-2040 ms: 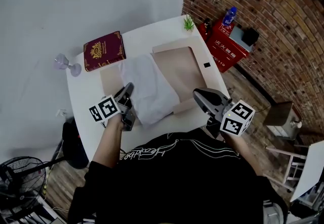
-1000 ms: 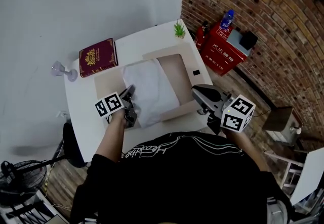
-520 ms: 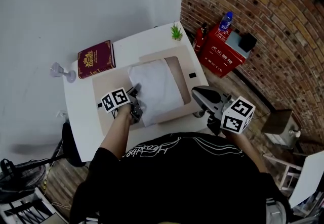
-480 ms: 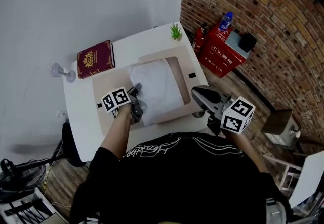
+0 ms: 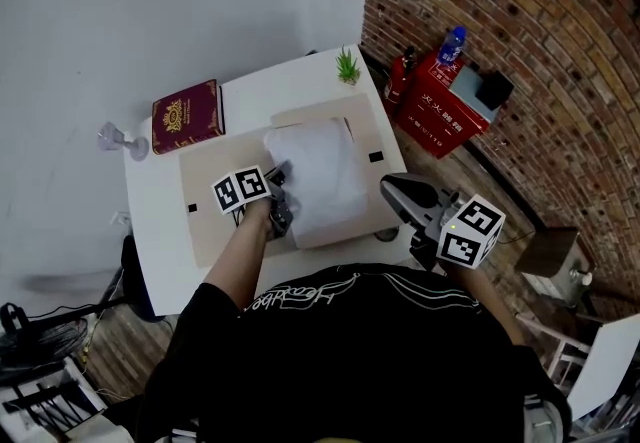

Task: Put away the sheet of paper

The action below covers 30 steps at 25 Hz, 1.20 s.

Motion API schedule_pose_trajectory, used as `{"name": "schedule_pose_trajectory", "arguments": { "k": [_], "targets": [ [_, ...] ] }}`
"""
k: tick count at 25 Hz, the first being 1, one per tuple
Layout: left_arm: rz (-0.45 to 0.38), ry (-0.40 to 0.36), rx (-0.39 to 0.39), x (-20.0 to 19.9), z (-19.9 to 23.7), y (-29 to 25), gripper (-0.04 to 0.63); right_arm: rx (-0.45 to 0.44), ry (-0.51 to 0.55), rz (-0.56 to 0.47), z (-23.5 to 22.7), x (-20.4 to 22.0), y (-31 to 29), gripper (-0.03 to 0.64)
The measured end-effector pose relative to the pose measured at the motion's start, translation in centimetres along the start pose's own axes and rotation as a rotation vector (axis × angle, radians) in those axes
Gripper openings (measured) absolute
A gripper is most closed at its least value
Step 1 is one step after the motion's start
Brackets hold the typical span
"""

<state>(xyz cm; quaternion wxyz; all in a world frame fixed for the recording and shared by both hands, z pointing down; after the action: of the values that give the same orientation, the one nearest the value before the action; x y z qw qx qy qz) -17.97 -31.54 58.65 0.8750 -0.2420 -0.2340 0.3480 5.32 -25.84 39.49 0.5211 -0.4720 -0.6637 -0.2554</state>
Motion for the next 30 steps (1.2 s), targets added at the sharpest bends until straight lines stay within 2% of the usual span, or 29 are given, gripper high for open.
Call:
{"name": "schedule_pose_trajectory", "arguments": {
  "k": [11, 13, 16, 17, 19, 21, 26, 30],
  "targets": [
    [0.001, -0.073, -0.087, 0.9, -1.8, -1.7, 0.034, -0.050, -0.028, 0.011, -2.6, 0.4, 0.4, 0.003],
    [0.007, -0.111, -0.113, 1.2, -2.3, -1.9, 0.034, -0.065, -0.032, 0.010, -2.9, 0.4, 0.3, 0.005],
    [-0.002, -0.213, -0.159, 1.4, -3.0, -2.1, 0.037, -0.089, -0.032, 0.010, -3.5, 0.4, 0.5, 0.004],
    [-0.007, -0.240, -0.169, 1.5, -3.2, -2.1, 0.050, -0.096, -0.032, 0.012, -3.7, 0.5, 0.6, 0.003],
    [-0.012, -0.268, -0.180, 1.7, -3.6, -2.0, 0.160, -0.110, -0.031, 0.022, -4.0, 0.8, 0.8, 0.004],
    [-0.027, -0.289, -0.191, 1.8, -3.9, -1.7, 0.223, -0.124, -0.031, 0.030, -4.2, 1.1, 0.9, 0.004],
    [-0.094, -0.370, -0.214, 1.4, -4.3, 0.5, 0.268, -0.149, -0.020, 0.048, -4.0, 1.6, 1.1, 0.003],
    [-0.103, -0.435, -0.129, 2.0, -6.6, 2.3, 0.273, -0.148, -0.007, 0.050, -3.9, 1.7, 1.5, 0.003]
  ]
}}
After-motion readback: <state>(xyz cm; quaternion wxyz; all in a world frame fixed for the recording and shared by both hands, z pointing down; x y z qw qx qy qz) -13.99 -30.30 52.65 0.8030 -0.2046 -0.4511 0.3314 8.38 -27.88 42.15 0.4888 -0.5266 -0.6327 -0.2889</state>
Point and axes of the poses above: the fingertips, and each gripper's own axes: y backward along the fingers, z to its left, x out of its underside, the point moved 2 cm from there along y, backward along the fingers, and after that the axes turned 10 degrees about y, right-handed, at the moved point
